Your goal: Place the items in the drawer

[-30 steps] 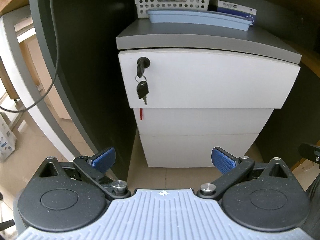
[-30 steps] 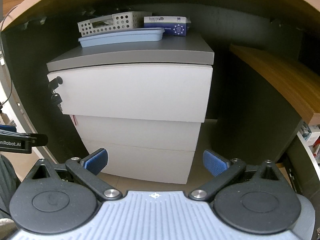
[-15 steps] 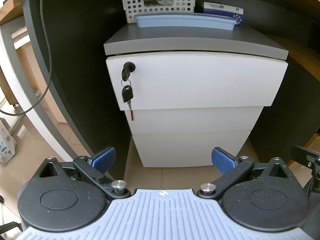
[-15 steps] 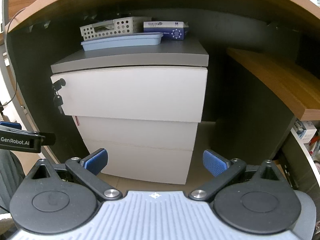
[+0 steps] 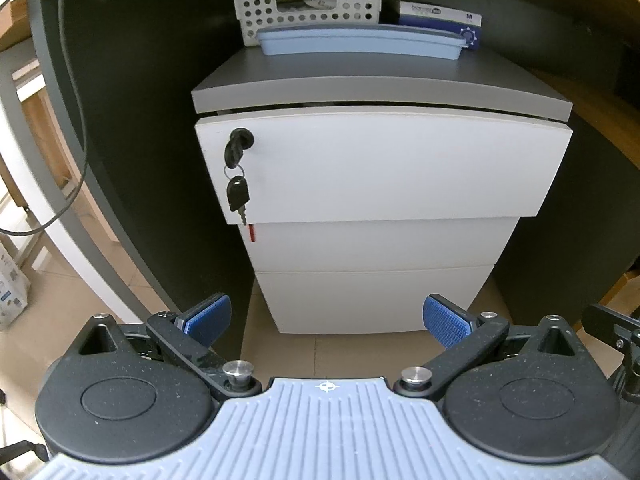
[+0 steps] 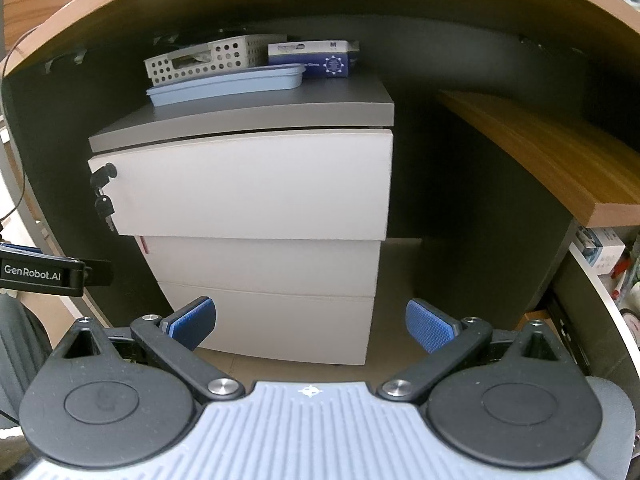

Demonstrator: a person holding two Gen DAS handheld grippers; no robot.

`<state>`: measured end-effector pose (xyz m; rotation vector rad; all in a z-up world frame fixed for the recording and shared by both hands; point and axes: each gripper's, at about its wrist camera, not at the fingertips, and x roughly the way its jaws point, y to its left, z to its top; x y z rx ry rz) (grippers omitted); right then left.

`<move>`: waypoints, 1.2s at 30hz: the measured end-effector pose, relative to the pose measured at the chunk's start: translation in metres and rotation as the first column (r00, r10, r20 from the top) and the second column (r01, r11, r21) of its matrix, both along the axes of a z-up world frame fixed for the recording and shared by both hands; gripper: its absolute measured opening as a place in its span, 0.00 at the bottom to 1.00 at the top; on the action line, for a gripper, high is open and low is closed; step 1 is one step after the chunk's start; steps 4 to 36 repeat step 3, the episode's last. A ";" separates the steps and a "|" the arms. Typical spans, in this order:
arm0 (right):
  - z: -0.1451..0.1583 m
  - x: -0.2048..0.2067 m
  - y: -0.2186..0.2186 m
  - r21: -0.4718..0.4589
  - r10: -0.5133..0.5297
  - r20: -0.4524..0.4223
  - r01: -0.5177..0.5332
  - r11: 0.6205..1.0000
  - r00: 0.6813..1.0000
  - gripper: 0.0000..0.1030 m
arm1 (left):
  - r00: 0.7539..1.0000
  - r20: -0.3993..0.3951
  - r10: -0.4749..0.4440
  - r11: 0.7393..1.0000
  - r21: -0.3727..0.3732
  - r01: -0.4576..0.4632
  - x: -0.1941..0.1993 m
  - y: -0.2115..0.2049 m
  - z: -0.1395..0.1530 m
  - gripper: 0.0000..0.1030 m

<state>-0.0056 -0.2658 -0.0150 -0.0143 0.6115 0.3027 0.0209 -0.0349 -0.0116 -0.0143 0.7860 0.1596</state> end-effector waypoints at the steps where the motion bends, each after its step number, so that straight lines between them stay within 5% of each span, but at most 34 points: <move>1: -0.001 0.001 -0.001 0.001 -0.003 -0.001 0.003 1.000 1.000 1.00 | 1.000 0.001 -0.003 1.000 0.000 0.003 0.000 0.000 0.000 1.00; 36: -0.001 0.002 -0.003 0.003 -0.006 -0.004 0.007 1.000 1.000 1.00 | 1.000 0.005 -0.008 1.000 0.000 0.008 0.001 -0.001 0.000 1.00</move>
